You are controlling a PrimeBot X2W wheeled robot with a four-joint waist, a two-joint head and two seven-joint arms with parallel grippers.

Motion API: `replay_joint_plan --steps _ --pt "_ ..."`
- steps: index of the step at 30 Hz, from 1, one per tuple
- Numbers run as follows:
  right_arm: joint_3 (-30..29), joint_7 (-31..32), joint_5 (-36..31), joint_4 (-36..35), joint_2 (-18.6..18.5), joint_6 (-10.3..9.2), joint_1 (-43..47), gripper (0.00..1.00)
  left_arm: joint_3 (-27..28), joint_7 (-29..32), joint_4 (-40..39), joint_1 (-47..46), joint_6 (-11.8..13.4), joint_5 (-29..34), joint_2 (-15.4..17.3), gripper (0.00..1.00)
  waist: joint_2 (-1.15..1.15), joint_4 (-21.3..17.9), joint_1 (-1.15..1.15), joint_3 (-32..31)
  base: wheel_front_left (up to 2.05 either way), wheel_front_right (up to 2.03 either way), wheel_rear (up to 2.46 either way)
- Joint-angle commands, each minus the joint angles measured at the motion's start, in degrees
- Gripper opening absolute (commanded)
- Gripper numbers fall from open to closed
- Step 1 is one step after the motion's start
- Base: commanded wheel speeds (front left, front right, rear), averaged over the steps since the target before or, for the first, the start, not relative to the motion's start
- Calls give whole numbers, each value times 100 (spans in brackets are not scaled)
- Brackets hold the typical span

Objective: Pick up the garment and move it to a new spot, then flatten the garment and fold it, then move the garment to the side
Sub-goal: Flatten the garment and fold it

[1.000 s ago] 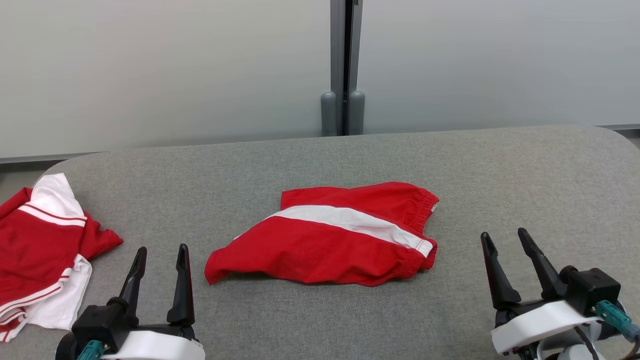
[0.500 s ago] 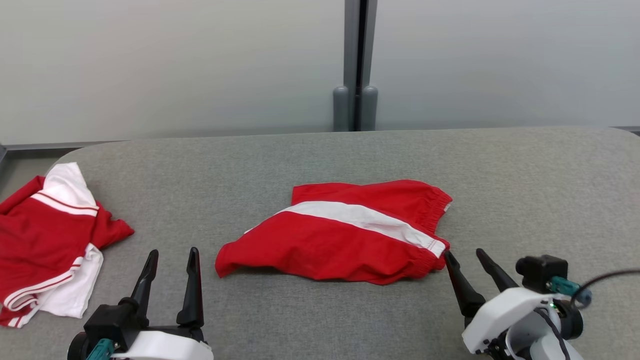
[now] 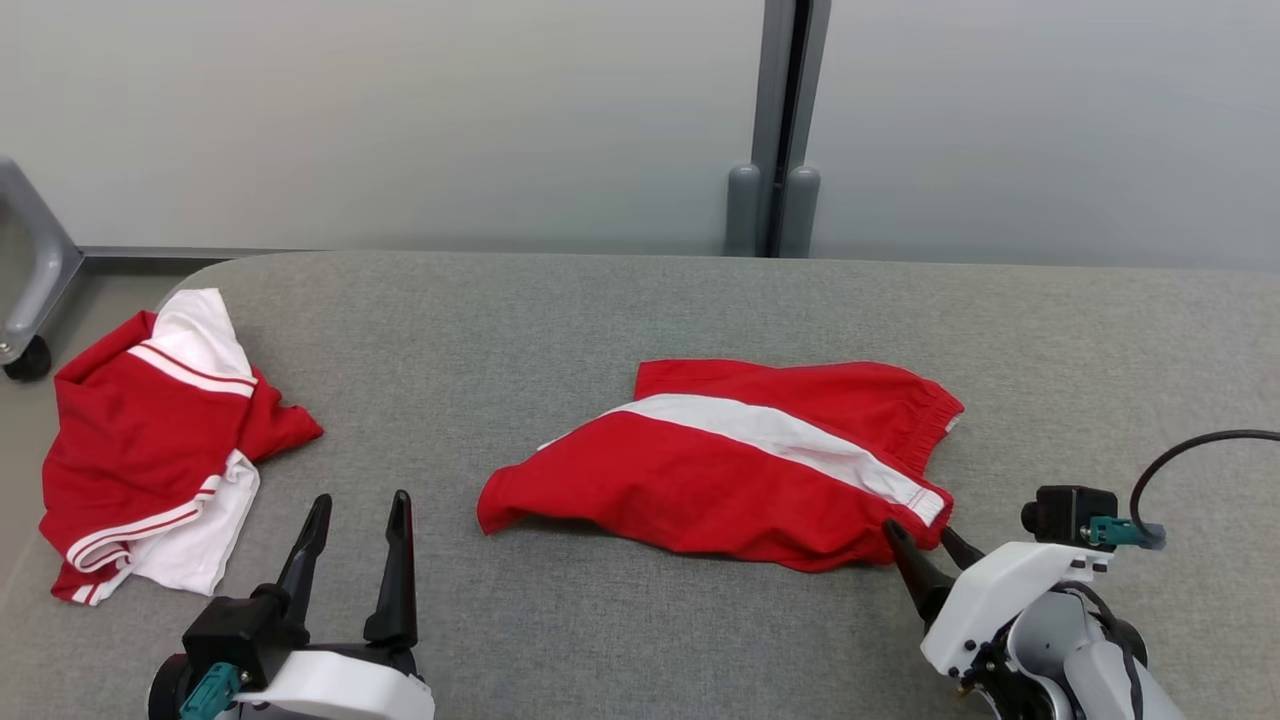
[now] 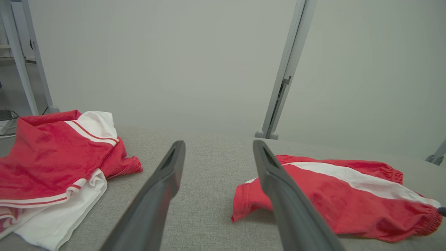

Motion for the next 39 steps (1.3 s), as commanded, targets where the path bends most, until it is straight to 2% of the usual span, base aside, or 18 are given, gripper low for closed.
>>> replay_joint_plan --steps 1,2,3,5,7,8,9,15,19,28,29,33,39 --pt "-30 45 37 47 -4 11 -50 53 10 -1 26 -106 -24 -15 15 100 0 20 0 14 0 0 0" --pt "-51 70 95 82 13 11 -64 44 10 -1 36 -116 -26 -17 14 100 0 32 0 19 0 0 0" --pt "-68 114 133 107 23 11 -75 40 13 -1 55 -121 -28 -21 18 100 0 42 0 24 0 0 0" --pt "-93 128 163 149 38 11 -110 40 16 -1 85 -128 -45 -33 31 100 0 57 0 33 0 0 0" --pt "-119 98 163 202 49 11 -145 29 20 -1 107 -156 -56 -39 41 100 0 67 0 44 0 0 0" --pt "-113 51 169 194 56 11 -166 5 23 -1 113 -166 -58 -42 44 100 0 70 0 48 0 0 0" --pt "-103 25 194 183 62 11 -176 0 25 -1 120 -169 -58 -46 46 100 0 69 0 52 0 0 0" --pt "209 -69 426 -121 51 11 -48 0 50 -1 169 -144 -58 -56 50 100 0 -2 0 22 0 0 0" --pt "495 131 826 -596 -161 11 266 0 77 -1 193 -83 -64 -97 57 100 0 -106 0 -57 0 0 0" --pt "1409 827 1540 -2083 -1542 11 913 0 110 31 162 -59 -53 -155 145 100 0 -345 0 -44 0 0 0" --pt "1409 827 1540 -2083 -1542 11 913 0 110 31 162 -59 -53 -155 145 100 0 -345 0 -44 0 0 0" --pt "1682 1050 1770 -2401 -2106 11 1083 0 92 75 164 -79 -64 -167 170 100 0 -393 0 -20 0 0 0" --pt "2043 1209 2027 -2509 -2754 10 1146 0 72 149 173 -130 -61 -197 231 100 0 -421 0 23 0 0 0"
